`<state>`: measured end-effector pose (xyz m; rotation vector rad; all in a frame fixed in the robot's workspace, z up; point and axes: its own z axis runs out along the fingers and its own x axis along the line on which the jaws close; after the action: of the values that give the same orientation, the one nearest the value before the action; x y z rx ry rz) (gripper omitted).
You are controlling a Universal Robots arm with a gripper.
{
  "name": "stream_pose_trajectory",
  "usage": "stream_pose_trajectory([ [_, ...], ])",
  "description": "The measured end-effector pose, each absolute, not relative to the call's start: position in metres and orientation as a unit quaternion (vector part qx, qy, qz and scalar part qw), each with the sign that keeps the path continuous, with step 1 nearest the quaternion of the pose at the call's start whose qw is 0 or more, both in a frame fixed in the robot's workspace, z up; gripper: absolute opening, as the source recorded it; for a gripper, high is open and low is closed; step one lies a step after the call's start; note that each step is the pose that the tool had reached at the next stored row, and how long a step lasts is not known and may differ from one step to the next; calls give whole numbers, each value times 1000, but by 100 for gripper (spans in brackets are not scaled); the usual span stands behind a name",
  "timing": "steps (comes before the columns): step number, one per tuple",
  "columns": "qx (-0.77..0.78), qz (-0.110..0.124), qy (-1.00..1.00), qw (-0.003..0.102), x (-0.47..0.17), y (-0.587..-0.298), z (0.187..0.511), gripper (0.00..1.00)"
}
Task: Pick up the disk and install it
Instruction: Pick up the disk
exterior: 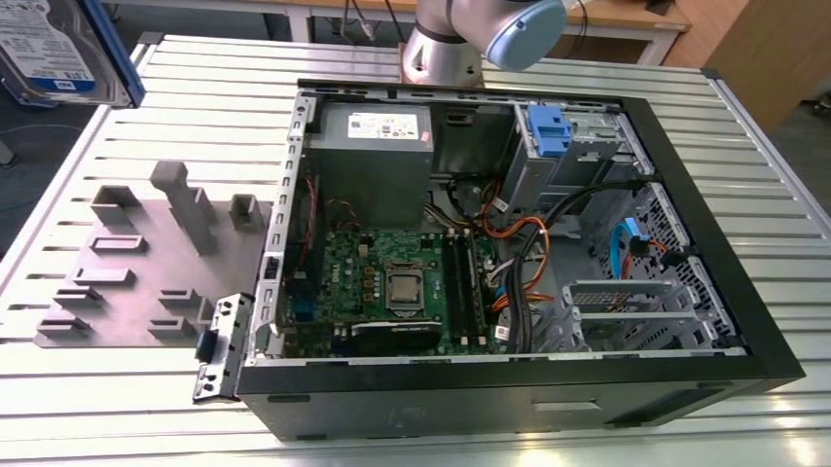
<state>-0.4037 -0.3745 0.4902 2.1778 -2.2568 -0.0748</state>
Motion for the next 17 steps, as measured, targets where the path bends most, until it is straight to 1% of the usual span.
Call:
stream_pose_trajectory([
  [8,694,-24,-719,2,-390,-375,490,35],
  [17,694,-24,-719,2,-361,-375,490,35],
])
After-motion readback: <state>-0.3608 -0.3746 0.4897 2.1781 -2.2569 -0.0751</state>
